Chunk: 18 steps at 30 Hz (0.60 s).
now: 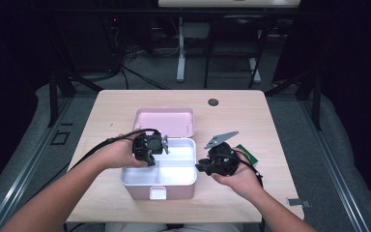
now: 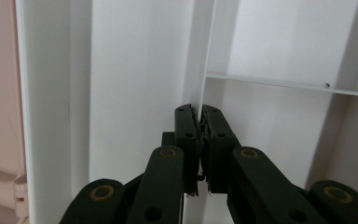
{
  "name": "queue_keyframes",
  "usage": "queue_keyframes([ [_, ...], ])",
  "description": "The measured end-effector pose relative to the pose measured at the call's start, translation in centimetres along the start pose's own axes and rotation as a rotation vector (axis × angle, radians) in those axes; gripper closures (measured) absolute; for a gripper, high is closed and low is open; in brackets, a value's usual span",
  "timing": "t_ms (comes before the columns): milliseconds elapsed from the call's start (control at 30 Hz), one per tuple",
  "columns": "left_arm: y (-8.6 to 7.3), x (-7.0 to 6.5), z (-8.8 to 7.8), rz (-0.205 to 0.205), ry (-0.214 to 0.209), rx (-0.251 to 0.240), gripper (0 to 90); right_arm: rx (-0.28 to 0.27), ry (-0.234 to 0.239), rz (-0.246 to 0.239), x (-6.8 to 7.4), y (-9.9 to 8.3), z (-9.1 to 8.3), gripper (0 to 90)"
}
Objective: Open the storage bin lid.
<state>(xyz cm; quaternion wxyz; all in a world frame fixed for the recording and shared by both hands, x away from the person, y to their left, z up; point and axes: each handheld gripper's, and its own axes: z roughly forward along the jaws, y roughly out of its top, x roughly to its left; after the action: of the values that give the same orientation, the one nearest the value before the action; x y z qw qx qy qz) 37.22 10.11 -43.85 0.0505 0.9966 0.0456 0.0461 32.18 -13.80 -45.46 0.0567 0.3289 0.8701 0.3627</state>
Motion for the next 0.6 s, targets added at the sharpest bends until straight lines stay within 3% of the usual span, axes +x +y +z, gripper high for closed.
queue_keyframes([
  [200,-0.53,-0.23,-0.08,0.033,0.004,0.025,87.3,-0.001,0.011,-0.008,0.36,0.26,0.49,76.1],
  [600,-0.72,-0.3,-0.21,0.088,0.021,0.031,88.0,-0.002,0.014,-0.006,0.35,0.22,0.54,75.6],
])
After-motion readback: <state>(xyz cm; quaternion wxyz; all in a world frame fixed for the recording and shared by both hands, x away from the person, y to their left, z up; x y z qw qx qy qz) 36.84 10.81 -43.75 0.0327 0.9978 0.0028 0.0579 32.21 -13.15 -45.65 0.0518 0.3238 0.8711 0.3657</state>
